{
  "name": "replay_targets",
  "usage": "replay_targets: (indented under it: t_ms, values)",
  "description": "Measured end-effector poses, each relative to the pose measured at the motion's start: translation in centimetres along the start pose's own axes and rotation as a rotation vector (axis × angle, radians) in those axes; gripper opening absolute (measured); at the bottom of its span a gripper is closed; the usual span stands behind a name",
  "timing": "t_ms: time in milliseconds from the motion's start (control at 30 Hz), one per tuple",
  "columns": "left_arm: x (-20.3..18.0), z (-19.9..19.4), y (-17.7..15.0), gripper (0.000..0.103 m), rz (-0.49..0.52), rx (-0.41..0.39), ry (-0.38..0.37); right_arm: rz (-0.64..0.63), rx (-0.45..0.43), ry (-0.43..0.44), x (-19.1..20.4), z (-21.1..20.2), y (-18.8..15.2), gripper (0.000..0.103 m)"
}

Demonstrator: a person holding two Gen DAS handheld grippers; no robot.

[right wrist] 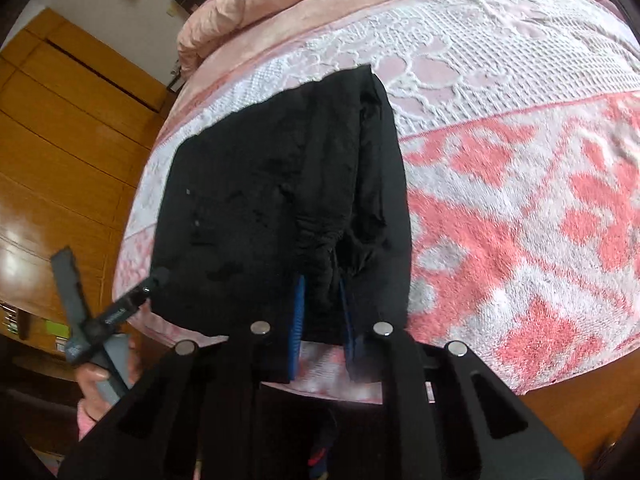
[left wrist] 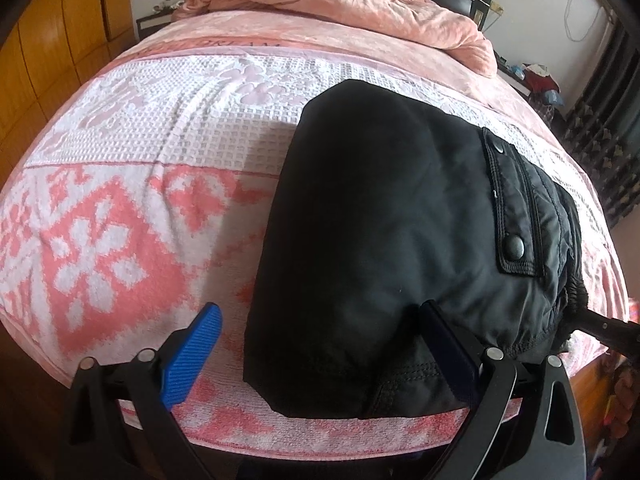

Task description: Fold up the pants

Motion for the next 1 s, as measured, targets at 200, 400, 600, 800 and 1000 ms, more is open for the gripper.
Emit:
replay_targets:
  t_ms: [200, 400, 600, 800, 1000]
  values:
    - [-0.2, -0.3, 0.7, 0.099, 0.017, 0.013, -0.024, 0.013, 0.007, 0.021, -0.4, 0.1, -0.1, 0.021]
    - [0.6, -0.7, 2.6, 0.099, 0.021, 0.065, -0.176, -0.035, -0.076, 0.009, -0.8, -4.2, 1.6, 0.07]
    - [3.1, 1.3, 3.4, 0.099, -0.1, 0.175, -0.367, 0.007, -0.031, 0.124, -2.7, -3.7, 3.2, 0.078]
    - [4.6, 3.4, 3.1, 0.099, -0.133, 0.25, -0.435, 0.1, 0.083, 0.237, -5.0, -0.1, 3.8, 0.079]
    - [4.7, 5.1, 2.8, 0.099, -0.138, 0.31, -0.537, 0.118, 0.131, 0.314, -5.1, 1.4, 3.1, 0.079]
Point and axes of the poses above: each gripper's, at about its wrist camera, not at the fingertips, and z roughly the way its jaws point, x to its left, y to its top, the point moved 6 cm from there along z, roughly the way its jaws point, and after that the axes turned 6 degrees about -y, right-handed, at the moved point
